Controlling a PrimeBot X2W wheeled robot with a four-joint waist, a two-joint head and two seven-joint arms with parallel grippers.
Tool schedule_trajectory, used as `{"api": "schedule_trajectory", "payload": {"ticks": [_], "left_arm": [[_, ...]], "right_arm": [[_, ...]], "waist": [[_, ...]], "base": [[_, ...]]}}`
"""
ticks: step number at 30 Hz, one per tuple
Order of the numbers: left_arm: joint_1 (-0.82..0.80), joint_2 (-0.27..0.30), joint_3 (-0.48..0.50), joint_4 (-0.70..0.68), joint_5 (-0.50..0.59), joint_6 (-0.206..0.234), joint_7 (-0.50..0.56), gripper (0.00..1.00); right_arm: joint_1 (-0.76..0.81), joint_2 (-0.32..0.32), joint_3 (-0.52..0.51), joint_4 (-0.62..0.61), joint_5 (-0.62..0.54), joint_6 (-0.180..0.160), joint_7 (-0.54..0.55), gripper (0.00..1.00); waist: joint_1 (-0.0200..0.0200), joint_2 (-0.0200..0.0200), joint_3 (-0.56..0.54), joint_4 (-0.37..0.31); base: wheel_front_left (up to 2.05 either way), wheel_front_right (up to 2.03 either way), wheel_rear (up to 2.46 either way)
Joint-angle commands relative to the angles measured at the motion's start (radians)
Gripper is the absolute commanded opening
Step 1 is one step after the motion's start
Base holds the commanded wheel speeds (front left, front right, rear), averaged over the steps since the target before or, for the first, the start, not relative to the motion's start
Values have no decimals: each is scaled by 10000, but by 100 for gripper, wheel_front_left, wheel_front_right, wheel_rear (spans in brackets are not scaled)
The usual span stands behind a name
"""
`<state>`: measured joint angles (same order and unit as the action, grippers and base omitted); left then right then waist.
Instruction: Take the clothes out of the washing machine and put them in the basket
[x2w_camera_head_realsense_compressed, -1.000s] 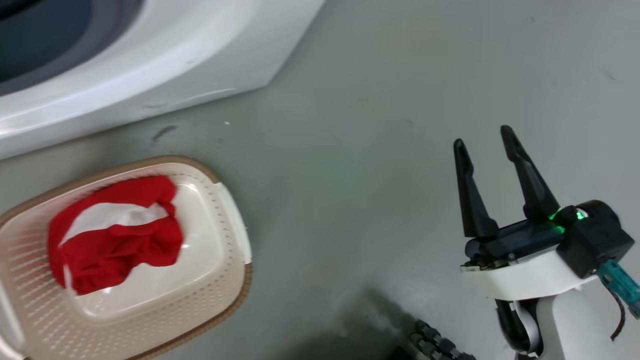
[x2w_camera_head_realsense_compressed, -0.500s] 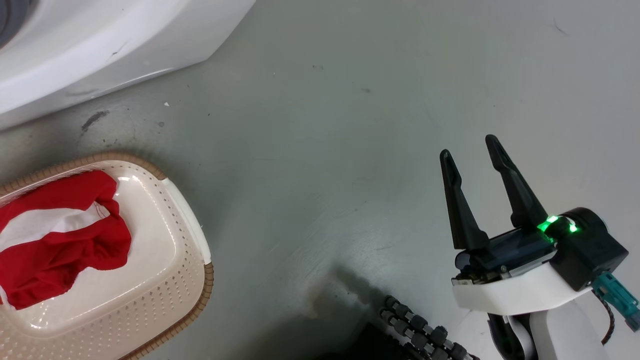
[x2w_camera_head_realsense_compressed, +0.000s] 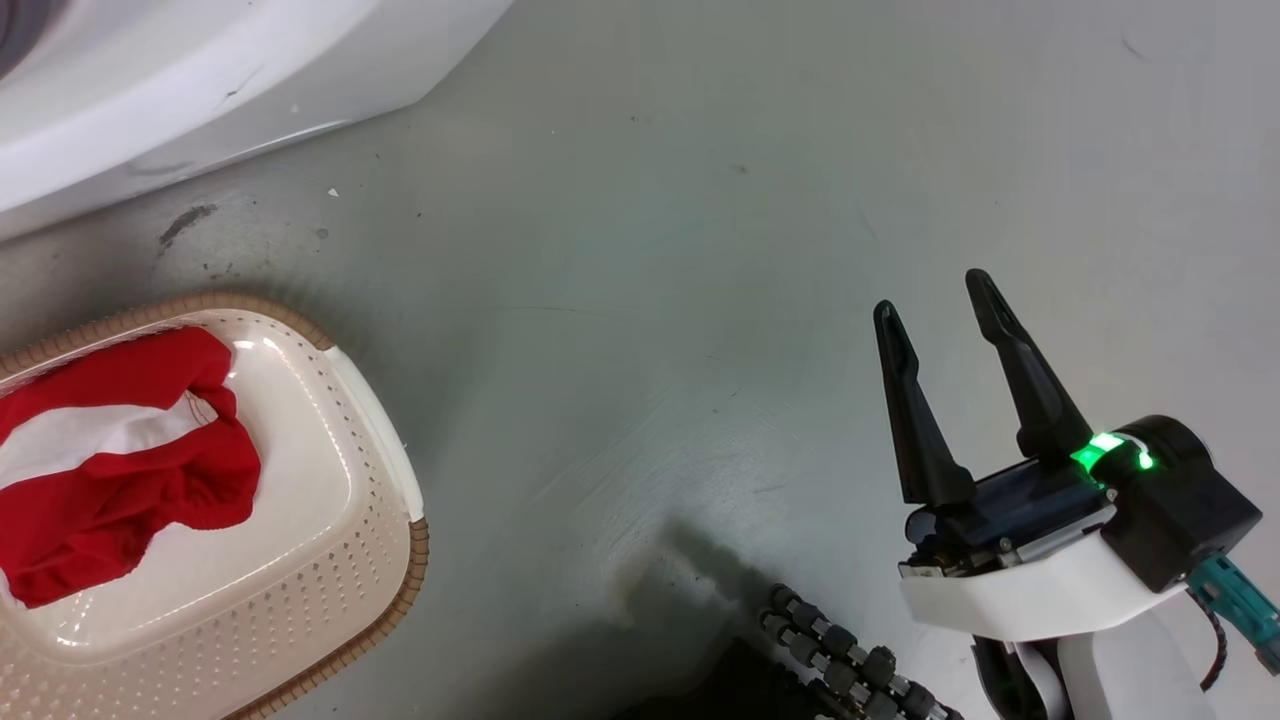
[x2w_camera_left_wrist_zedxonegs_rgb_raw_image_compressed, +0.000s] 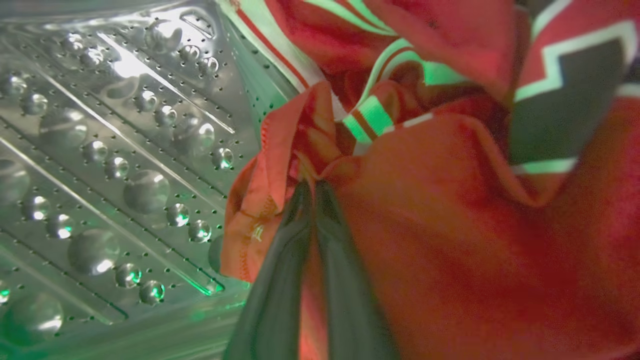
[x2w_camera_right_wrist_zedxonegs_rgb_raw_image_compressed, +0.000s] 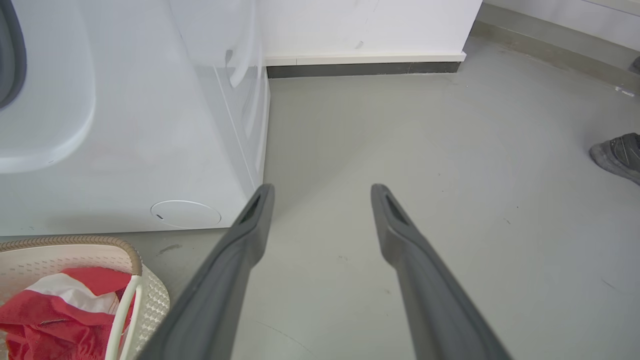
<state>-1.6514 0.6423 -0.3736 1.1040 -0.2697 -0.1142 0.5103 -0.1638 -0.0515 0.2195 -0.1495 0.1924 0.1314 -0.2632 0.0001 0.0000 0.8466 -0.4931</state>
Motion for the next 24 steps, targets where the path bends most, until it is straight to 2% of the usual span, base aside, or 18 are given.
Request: {"api": "schedule_trajectory", "payload": {"ticks": [1, 8, 14, 24], "left_arm": [[-26, -68, -90, 155, -29, -26, -218, 0], [-42, -16, -336, 138, -86, -119, -1149, 0], [388, -337, -460, 204, -364, -133, -2178, 0], [2558, -922, -841, 85, -1430, -147, -4317, 0]], "right_arm": [[-115, 25, 37, -15, -35, -14, -24, 100], [-617, 22, 91, 114, -188, -14, -24, 100], [-810, 19, -352, 224, -475, -14, -24, 100], [-705, 19, -1040, 424, -1428, -14, -24, 100]], "waist": [[-1, 0, -6, 15], [-1, 0, -174, 102], [-1, 0, -687, 602], [-1, 0, -2433, 1702]], "base": [[0, 0, 0], [0, 0, 0], [0, 0, 0], [0, 0, 0]]}}
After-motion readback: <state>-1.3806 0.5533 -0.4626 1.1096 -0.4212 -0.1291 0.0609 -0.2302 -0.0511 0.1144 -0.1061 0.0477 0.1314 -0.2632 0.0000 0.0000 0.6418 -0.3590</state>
